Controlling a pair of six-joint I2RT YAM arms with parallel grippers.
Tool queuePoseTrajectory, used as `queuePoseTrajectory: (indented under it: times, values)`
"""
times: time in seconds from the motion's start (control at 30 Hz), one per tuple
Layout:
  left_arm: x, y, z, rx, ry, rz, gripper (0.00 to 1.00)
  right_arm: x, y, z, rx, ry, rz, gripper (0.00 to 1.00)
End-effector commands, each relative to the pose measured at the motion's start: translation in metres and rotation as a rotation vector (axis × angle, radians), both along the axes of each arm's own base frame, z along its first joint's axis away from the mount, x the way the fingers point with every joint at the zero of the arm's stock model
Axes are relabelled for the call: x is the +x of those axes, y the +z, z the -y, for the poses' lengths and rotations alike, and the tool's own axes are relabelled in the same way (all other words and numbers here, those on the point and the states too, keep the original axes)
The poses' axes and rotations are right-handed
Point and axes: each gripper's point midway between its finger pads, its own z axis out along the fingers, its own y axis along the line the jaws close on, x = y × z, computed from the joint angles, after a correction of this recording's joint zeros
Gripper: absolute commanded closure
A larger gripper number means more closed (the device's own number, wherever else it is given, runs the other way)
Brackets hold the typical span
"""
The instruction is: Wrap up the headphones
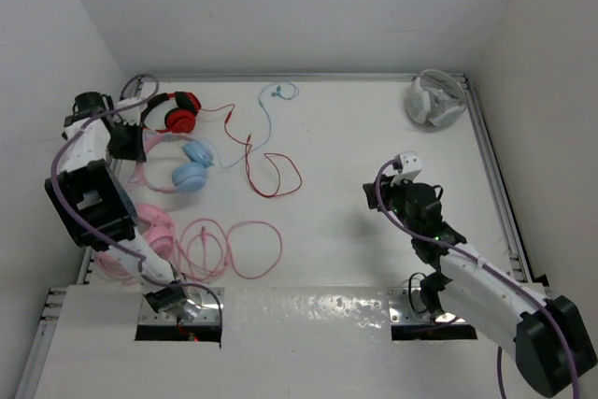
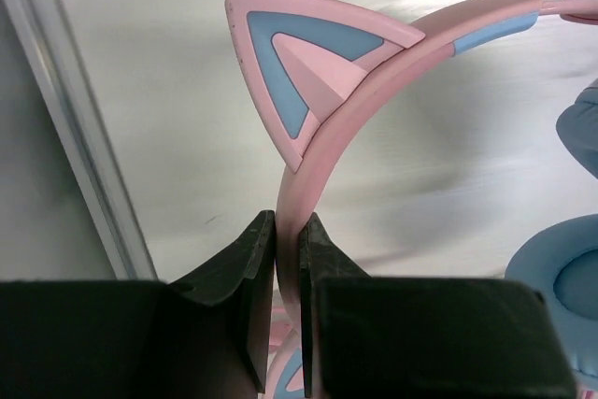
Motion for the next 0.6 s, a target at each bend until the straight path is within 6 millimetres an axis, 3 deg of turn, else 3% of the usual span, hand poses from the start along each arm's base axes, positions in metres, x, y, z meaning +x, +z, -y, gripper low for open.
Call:
queuePoseTrajectory:
  times: [0.0, 0.13, 0.17, 0.2, 0.23, 0.27, 0.33, 0.37, 0.43, 0.47, 0.57]
  values:
    - [0.012, 0.052, 0.082, -0.032, -0.246, 0.121, 1.00, 0.016, 0.056, -0.023, -0.037, 0.126, 0.161, 0.51]
    - [0.031, 0.113, 0.134, -0.049, -0.346, 0.262, 1.00, 0.015, 0.085, -0.044, -0.097, 0.285, 0.242, 0.38]
    - [0.040, 0.146, 0.141, -0.051, -0.362, 0.340, 1.00, 0.013, 0.091, -0.049, -0.117, 0.327, 0.271, 0.36]
    - [0.046, 0.187, 0.152, -0.061, -0.366, 0.434, 1.00, 0.011, 0.115, -0.059, -0.115, 0.390, 0.338, 0.33]
    - [0.046, 0.187, 0.155, -0.074, -0.356, 0.431, 1.00, 0.007, 0.117, -0.064, -0.107, 0.421, 0.347, 0.31]
    - [0.051, 0.227, 0.159, -0.071, -0.365, 0.527, 1.00, 0.007, 0.131, -0.067, -0.116, 0.444, 0.390, 0.29]
    - [0.052, 0.266, 0.167, -0.106, -0.339, 0.615, 1.00, 0.007, 0.150, -0.071, -0.103, 0.458, 0.447, 0.27]
    - [0.051, 0.303, 0.171, -0.106, -0.344, 0.715, 1.00, 0.009, 0.162, -0.073, -0.094, 0.461, 0.474, 0.27]
    - [0.046, 0.335, 0.179, -0.163, -0.312, 0.793, 1.00, 0.011, 0.175, -0.077, -0.081, 0.473, 0.503, 0.27]
    - [0.042, 0.363, 0.182, -0.167, -0.312, 0.884, 1.00, 0.012, 0.186, -0.081, -0.060, 0.481, 0.519, 0.27]
    - [0.039, 0.401, 0.190, -0.250, -0.270, 0.967, 1.00, 0.015, 0.204, -0.093, -0.015, 0.503, 0.543, 0.28]
